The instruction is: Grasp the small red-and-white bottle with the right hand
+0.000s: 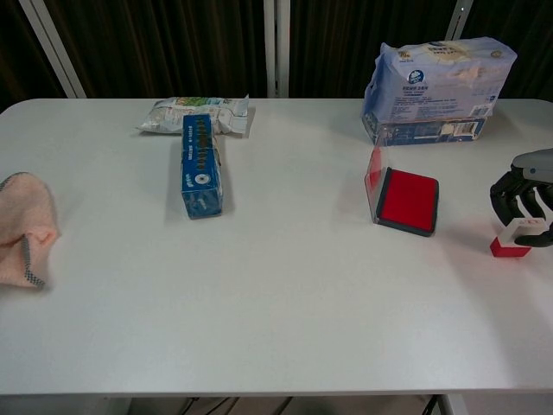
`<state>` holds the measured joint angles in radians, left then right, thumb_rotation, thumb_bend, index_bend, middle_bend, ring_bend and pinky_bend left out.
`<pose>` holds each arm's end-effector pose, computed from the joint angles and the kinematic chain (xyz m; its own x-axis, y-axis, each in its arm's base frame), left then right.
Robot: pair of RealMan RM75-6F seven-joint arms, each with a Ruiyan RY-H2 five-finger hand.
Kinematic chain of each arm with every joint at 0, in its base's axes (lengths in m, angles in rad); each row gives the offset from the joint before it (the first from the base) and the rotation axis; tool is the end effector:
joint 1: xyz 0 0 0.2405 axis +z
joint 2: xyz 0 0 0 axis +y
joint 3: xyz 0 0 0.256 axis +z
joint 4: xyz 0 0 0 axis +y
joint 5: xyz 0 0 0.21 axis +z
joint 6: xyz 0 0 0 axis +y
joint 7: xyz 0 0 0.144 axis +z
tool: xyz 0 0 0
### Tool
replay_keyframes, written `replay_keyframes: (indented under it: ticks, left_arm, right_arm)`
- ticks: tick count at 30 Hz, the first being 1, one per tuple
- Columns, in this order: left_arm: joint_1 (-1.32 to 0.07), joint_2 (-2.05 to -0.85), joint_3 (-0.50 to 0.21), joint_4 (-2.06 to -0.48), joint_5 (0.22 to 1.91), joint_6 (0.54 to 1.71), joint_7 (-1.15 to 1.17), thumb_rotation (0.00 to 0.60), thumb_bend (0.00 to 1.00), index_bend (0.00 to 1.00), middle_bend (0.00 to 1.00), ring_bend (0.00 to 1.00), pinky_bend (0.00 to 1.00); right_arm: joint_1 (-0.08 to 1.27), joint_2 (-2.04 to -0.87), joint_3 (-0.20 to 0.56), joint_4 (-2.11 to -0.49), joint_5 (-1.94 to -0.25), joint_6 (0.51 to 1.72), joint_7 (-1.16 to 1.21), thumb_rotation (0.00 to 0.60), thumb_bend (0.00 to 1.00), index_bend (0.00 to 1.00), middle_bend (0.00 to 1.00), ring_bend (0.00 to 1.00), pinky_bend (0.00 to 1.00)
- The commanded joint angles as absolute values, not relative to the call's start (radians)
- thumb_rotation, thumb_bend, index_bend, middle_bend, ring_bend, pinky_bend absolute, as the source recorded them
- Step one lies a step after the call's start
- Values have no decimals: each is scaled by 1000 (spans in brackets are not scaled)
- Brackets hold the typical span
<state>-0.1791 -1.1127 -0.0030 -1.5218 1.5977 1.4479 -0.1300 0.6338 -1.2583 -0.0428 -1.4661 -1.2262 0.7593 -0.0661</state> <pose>-0.3057 0.2012 0.1532 0.3835 0.0546 0.9219 0.9125 -0.1764 -0.3691 -0.2772 -0.3030 0.0418 0.5164 -0.5300 0.6726 -0.8549 -0.2740 0.4404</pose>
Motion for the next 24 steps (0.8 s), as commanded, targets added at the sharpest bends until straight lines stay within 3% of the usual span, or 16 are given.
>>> replay_keyframes:
  ticks: [1, 24]
  left_arm:
    - [-179, -1114, -3, -1520, 1597, 1448, -132, 597, 24, 61, 91, 77, 184]
    - [-178, -1112, 0, -1519, 1592, 1443, -134, 597, 25, 61, 91, 77, 184]
  right_arm:
    - [634, -1259, -40, -1464, -1225, 751, -67, 600, 322, 648, 543, 566, 629]
    - [636, -1247, -26, -1470, -1228, 713, -82, 600, 299, 543, 497, 554, 629]
